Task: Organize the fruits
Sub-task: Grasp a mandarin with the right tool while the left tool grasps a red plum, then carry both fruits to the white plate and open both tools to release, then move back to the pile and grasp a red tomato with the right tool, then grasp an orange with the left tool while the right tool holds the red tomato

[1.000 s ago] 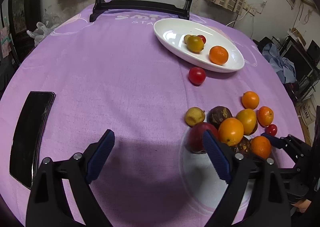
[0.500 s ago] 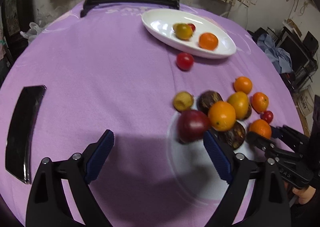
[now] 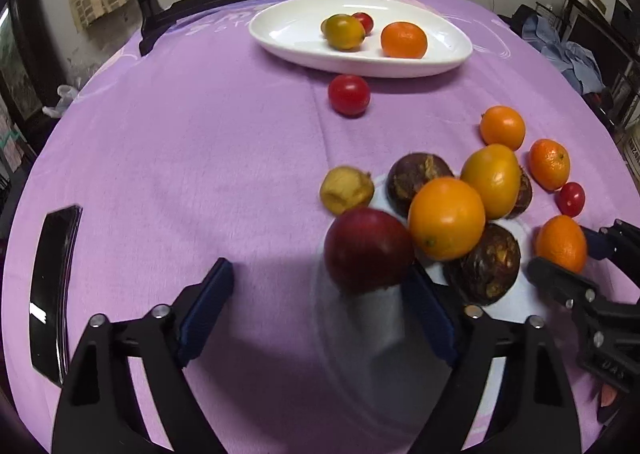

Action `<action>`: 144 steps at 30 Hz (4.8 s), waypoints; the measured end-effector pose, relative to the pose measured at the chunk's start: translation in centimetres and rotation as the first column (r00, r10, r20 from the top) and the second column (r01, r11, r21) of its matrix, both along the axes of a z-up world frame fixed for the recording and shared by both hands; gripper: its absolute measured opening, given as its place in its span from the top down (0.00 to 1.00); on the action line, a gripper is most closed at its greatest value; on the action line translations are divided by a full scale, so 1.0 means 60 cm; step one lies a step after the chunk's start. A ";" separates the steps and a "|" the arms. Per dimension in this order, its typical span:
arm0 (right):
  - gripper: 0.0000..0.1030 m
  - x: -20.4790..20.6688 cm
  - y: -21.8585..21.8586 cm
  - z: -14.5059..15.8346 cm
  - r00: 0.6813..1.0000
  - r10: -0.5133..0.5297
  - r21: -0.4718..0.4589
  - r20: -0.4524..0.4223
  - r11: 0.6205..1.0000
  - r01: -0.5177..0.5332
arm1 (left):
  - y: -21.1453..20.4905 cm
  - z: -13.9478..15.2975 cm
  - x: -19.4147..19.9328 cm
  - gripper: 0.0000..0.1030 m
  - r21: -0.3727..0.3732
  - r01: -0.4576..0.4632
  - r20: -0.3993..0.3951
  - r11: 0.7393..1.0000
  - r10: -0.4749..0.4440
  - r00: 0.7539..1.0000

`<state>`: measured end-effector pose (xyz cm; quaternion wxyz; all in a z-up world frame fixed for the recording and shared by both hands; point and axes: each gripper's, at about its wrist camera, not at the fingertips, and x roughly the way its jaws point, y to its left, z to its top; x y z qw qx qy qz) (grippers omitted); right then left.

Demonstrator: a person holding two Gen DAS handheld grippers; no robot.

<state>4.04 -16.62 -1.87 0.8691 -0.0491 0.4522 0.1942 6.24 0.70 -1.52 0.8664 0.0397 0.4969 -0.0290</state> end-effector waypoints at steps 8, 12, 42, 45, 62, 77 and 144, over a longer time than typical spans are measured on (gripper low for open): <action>0.52 -0.003 0.001 0.000 1.000 0.005 0.004 0.000 1.000 -0.005 | -0.025 0.009 0.005 0.62 -0.024 0.072 0.005 0.997 -0.072 0.997; 0.57 -0.002 -0.006 0.002 1.000 -0.005 0.028 -0.003 1.000 0.005 | -0.033 0.009 -0.006 0.63 0.002 0.064 0.017 0.998 -0.064 0.998; 0.58 0.012 -0.029 0.121 0.996 0.026 0.205 0.082 0.978 -0.043 | 0.025 0.140 0.025 0.63 -0.146 0.099 0.101 0.984 -0.085 0.991; 0.58 0.042 -0.024 0.133 0.994 0.021 0.172 0.104 0.984 -0.039 | 0.022 0.143 0.067 0.63 -0.157 0.087 0.101 0.984 -0.071 0.992; 0.58 0.317 0.015 0.088 0.997 -0.057 0.012 0.057 0.998 0.056 | 0.010 0.068 0.300 0.62 -0.122 0.006 0.008 0.993 -0.005 1.000; 0.46 0.304 0.000 0.087 0.992 -0.109 0.018 0.065 0.994 0.108 | 0.016 0.125 0.255 0.29 -0.103 0.031 0.135 0.994 -0.016 0.991; 0.69 -0.023 -0.020 -0.001 0.998 -0.059 0.059 -0.004 0.996 0.059 | 0.000 0.031 0.000 0.25 -0.232 0.039 0.017 0.972 -0.036 0.999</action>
